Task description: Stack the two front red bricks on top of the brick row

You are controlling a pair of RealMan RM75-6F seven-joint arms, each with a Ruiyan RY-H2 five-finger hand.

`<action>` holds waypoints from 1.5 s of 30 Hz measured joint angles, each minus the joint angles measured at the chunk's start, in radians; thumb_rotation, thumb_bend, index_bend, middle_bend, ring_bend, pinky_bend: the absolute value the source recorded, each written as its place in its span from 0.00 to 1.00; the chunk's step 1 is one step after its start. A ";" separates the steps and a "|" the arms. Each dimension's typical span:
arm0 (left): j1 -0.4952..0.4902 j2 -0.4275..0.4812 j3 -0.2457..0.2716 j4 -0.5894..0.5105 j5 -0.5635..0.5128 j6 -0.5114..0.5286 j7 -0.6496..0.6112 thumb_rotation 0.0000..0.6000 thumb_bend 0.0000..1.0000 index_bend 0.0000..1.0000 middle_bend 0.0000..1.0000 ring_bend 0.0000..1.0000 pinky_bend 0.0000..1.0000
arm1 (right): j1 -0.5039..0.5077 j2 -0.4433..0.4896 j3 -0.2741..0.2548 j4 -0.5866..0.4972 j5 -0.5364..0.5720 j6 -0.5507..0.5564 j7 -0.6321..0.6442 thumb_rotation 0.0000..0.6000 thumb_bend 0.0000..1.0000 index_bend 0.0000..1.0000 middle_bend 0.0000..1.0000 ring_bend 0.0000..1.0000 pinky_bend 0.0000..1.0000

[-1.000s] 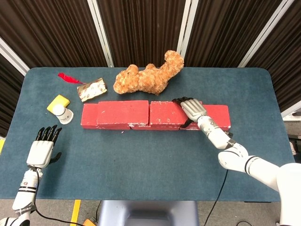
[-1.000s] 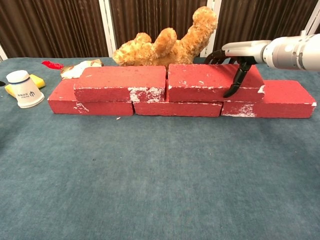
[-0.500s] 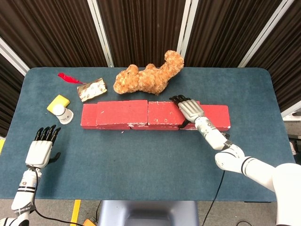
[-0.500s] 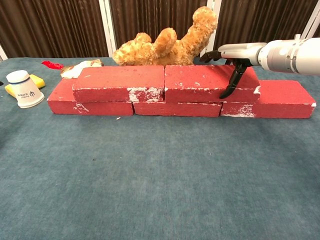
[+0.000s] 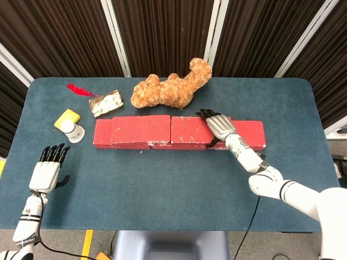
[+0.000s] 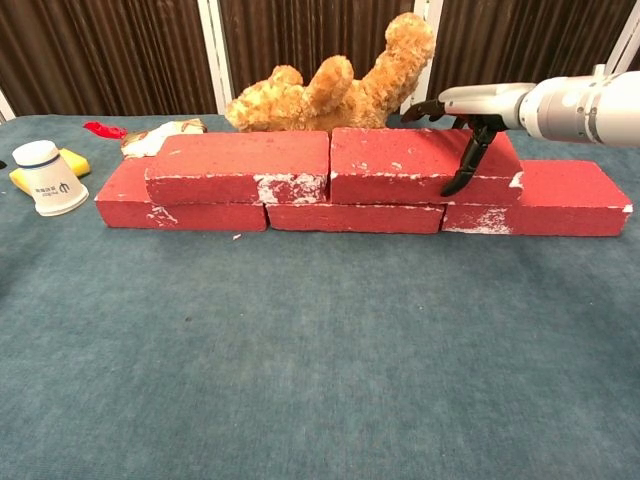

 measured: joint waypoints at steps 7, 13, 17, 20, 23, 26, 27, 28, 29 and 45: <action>0.000 0.000 0.000 0.001 0.000 0.000 -0.002 1.00 0.28 0.00 0.00 0.00 0.00 | 0.003 -0.002 -0.001 0.000 0.024 -0.005 -0.018 1.00 0.11 0.00 0.05 0.00 0.25; -0.001 0.000 -0.002 0.004 -0.002 -0.003 -0.006 1.00 0.27 0.00 0.00 0.00 0.00 | 0.007 -0.001 -0.004 -0.002 0.043 -0.017 -0.031 0.96 0.00 0.00 0.00 0.00 0.20; -0.001 0.000 -0.002 0.004 -0.001 -0.002 -0.008 1.00 0.27 0.00 0.00 0.00 0.00 | 0.009 0.005 -0.004 -0.011 0.060 -0.024 -0.037 0.92 0.00 0.00 0.00 0.00 0.19; -0.001 0.000 -0.002 0.004 0.000 0.000 -0.008 1.00 0.27 0.00 0.00 0.00 0.00 | 0.007 0.009 -0.001 -0.019 0.059 -0.017 -0.034 0.92 0.00 0.00 0.00 0.00 0.19; -0.001 0.001 -0.001 0.002 0.002 0.001 -0.008 1.00 0.27 0.00 0.00 0.00 0.00 | 0.005 0.013 0.002 -0.027 0.055 -0.012 -0.029 0.91 0.00 0.00 0.00 0.00 0.19; 0.000 0.003 0.000 -0.001 0.006 0.005 -0.008 1.00 0.27 0.00 0.00 0.00 0.00 | -0.005 0.037 0.007 -0.060 0.039 0.004 -0.014 0.91 0.00 0.00 0.00 0.00 0.18; 0.001 0.004 0.001 -0.003 0.008 0.007 -0.008 1.00 0.27 0.00 0.00 0.00 0.00 | -0.013 0.059 0.009 -0.084 0.027 0.015 -0.007 0.91 0.00 0.00 0.00 0.00 0.18; 0.002 0.005 0.002 -0.005 0.010 0.010 -0.008 1.00 0.27 0.00 0.00 0.00 0.00 | -0.020 0.080 0.009 -0.103 0.014 0.025 -0.001 0.90 0.00 0.00 0.00 0.00 0.18; 0.003 0.006 0.002 -0.006 0.011 0.012 -0.008 1.00 0.27 0.00 0.00 0.00 0.00 | -0.029 0.103 0.008 -0.121 -0.001 0.037 0.004 0.90 0.00 0.00 0.00 0.00 0.17; -0.001 -0.007 0.010 -0.020 0.040 0.026 0.009 1.00 0.27 0.00 0.00 0.00 0.00 | -0.199 0.283 -0.090 -0.026 -0.197 0.146 0.170 1.00 0.40 0.58 0.00 0.00 0.14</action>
